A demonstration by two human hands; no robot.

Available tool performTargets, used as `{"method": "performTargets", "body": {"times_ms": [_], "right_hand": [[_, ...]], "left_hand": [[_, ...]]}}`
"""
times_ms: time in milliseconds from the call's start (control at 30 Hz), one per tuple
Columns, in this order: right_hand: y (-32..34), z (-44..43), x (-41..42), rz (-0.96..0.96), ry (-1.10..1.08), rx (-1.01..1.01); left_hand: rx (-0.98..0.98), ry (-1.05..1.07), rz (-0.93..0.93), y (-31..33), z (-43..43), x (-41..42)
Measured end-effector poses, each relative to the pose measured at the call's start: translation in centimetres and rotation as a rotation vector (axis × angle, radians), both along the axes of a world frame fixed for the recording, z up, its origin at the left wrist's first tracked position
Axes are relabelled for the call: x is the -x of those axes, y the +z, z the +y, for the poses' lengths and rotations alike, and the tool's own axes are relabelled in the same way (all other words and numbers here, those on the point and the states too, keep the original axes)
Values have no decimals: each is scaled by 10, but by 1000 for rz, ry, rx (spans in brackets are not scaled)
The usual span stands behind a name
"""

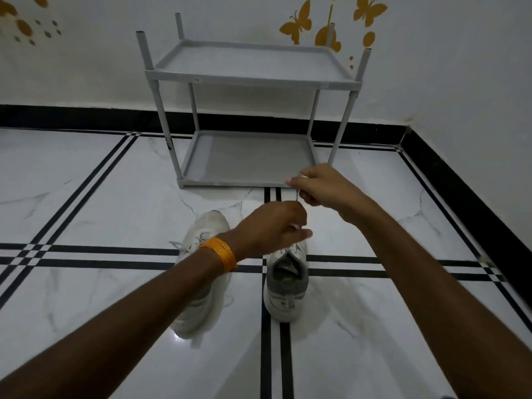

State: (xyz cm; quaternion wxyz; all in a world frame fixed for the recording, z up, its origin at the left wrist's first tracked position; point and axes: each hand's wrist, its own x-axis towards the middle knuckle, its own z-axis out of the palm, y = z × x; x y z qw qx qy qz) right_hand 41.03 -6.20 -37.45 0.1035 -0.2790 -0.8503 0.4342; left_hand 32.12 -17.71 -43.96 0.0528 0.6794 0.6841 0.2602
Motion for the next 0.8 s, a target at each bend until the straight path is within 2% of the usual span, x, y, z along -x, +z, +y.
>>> {"method": "performTargets", "body": {"times_ms": [67, 100, 133, 167, 200, 267, 300, 333, 367, 433, 567, 667, 800], "right_hand": [[7, -8, 10, -31, 123, -158], [9, -12, 14, -30, 172, -218], [10, -13, 17, -2, 189, -249], [10, -11, 17, 42, 163, -255], [9, -6, 16, 95, 98, -248], [0, 6, 7, 155, -77, -253], [-6, 11, 1, 107, -120, -263], [-15, 12, -5, 18, -101, -244], [-24, 9, -9, -66, -31, -189], [-41, -2, -10, -92, 93, -67], [-54, -7, -4, 88, 51, -116], [-53, -3, -7, 176, 13, -37], [-44, -6, -7, 252, -69, 276]], "left_hand": [[24, 9, 418, 1, 8, 3], [63, 47, 565, 4, 12, 8], [120, 108, 651, 7, 16, 14], [168, 186, 639, 12, 19, 20], [197, 271, 505, 17, 20, 27], [226, 377, -90, 26, 19, 37], [233, 388, -438, 28, 17, 39], [261, 392, -697, 31, 16, 38], [288, 388, -831, 32, 13, 36], [320, 385, -899, 29, 11, 31], [297, 391, -935, 27, 12, 30], [276, 373, -970, 27, 10, 34], [263, 303, -1047, 20, 5, 36]]}}
